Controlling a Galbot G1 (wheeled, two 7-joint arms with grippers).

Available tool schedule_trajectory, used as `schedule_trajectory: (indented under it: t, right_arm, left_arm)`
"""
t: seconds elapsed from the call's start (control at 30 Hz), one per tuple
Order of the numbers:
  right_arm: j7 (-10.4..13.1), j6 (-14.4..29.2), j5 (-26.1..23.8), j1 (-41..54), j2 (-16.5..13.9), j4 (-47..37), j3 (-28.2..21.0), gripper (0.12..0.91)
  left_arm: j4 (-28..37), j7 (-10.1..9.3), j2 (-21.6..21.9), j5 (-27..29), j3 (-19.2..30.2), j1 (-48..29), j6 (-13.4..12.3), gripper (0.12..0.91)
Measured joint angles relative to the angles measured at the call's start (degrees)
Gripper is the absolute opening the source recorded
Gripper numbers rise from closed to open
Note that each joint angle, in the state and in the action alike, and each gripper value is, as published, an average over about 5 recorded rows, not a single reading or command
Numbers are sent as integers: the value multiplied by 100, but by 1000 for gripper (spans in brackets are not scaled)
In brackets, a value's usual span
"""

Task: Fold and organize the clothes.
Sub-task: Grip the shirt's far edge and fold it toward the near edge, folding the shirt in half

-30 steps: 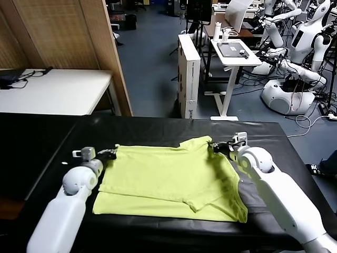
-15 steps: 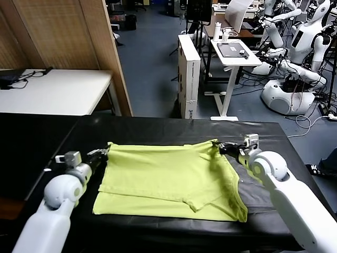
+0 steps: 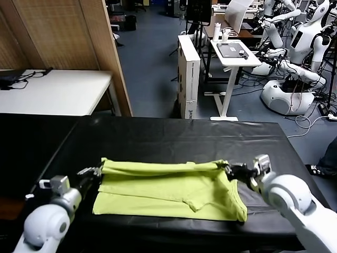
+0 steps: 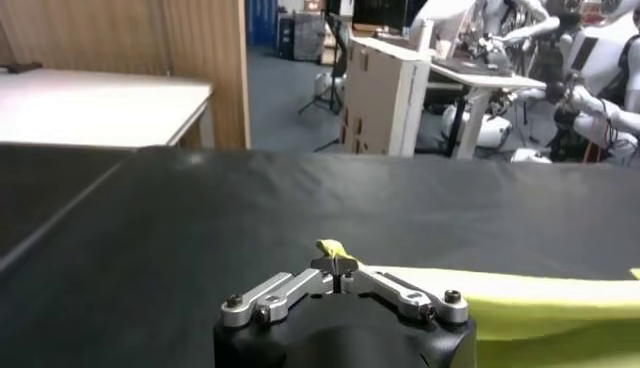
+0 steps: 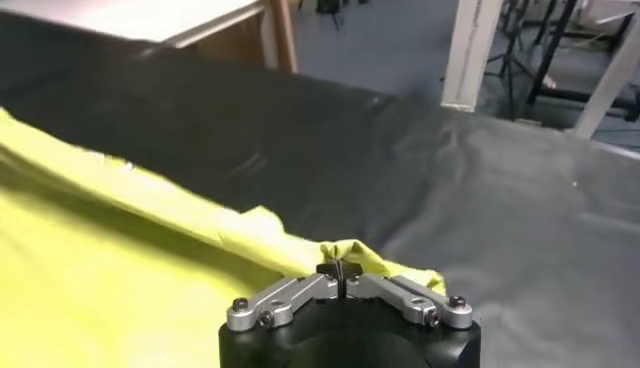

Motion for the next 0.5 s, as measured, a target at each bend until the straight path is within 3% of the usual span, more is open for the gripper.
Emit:
schedule_trajectory:
  t: [0.17, 0.23, 0.33, 0.5]
  right_arm:
    - [17, 0, 80, -85, 20, 57, 41, 142]
    - [18, 0, 137, -118, 9, 112, 86, 187]
    - [28, 0, 206, -163, -7, 206, 160, 339]
    - [42, 0, 324, -241, 36, 424, 334, 642]
  left_arm:
    - [-39, -47, -62, 4, 32, 96, 27, 151]
    - [-88, -86, -105, 31, 64, 144, 53, 170]
    - [-162, -130, -162, 76, 75, 215, 86, 288]
    - [-219, -201, -205, 104, 7, 275, 118, 603]
